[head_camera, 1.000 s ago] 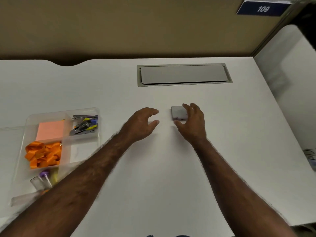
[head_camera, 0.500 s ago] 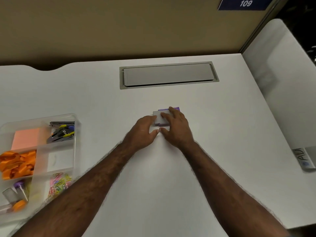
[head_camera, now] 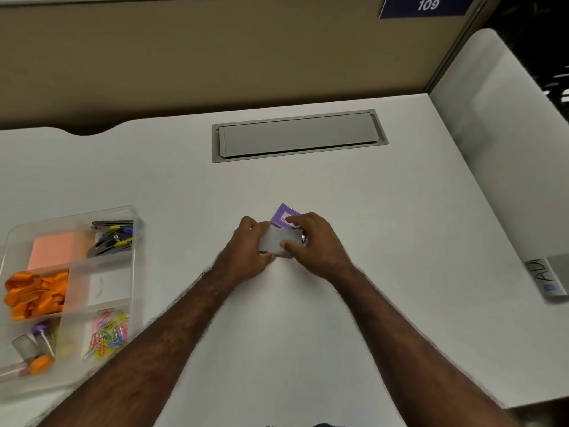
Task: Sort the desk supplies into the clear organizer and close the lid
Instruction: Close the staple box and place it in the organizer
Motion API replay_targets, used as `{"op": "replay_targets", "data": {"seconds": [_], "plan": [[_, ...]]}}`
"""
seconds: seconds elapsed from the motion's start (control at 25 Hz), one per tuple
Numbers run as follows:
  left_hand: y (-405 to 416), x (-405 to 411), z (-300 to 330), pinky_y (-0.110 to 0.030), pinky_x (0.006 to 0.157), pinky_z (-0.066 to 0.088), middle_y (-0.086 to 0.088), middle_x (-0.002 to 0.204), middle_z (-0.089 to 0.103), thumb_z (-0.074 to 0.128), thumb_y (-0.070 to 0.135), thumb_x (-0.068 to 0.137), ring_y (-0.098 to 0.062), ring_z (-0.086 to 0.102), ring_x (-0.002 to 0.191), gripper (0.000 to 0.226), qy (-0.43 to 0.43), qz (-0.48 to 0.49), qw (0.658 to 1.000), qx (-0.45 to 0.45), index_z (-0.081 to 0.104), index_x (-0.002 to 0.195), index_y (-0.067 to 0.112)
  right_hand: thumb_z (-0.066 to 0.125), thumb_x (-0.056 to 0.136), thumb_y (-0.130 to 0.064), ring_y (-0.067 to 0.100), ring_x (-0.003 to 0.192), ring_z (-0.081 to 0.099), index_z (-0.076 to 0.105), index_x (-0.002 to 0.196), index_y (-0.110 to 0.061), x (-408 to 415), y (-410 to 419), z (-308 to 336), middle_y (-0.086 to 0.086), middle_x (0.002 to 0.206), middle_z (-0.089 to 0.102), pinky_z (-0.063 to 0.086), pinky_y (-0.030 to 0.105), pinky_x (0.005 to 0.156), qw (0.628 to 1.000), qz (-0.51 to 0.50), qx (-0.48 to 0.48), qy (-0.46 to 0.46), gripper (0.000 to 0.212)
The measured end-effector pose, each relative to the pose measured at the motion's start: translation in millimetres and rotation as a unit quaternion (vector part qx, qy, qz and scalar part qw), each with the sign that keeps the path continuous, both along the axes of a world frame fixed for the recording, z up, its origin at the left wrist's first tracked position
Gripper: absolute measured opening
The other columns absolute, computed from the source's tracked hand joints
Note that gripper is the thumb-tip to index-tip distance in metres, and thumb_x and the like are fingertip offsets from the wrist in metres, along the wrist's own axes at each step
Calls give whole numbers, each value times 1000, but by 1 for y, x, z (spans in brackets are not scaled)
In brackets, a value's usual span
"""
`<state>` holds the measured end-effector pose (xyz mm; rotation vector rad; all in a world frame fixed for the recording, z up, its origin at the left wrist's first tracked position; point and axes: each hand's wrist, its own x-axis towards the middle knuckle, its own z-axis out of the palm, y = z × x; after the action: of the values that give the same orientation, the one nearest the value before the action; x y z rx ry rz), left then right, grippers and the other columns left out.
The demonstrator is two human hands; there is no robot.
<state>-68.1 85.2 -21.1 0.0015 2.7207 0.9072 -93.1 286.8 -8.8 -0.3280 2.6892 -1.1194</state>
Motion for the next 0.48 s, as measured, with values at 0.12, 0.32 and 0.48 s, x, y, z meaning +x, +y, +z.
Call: {"op": "replay_targets", "data": {"seconds": [0.12,0.32,0.48], "plan": [[-6,6,2,-40,92,57,-6,126,48,90,36,75,-21,54,106,77,-9,-4,1000,-23,53,140,15,72,95,-31,19,116,61,63,135,-16,-8,5,1,4,128,66,54,33,96,997,-76,-3,25,43],[-12,25,11,-35,82,57,3,114,53,93,35,71,-18,56,100,60,-2,13,1000,-8,54,116,24,64,99,-40,25,126,53,55,144,-16,-21,-3,-1,8,141,59,48,36,98,990,-52,132,-20,52],[-18,44,16,-34,73,57,5,100,68,85,27,79,-20,64,86,44,-18,64,998,23,48,103,28,68,94,-43,28,121,54,55,142,-18,-16,-12,-1,9,134,59,48,41,95,983,-58,170,-20,55]]}}
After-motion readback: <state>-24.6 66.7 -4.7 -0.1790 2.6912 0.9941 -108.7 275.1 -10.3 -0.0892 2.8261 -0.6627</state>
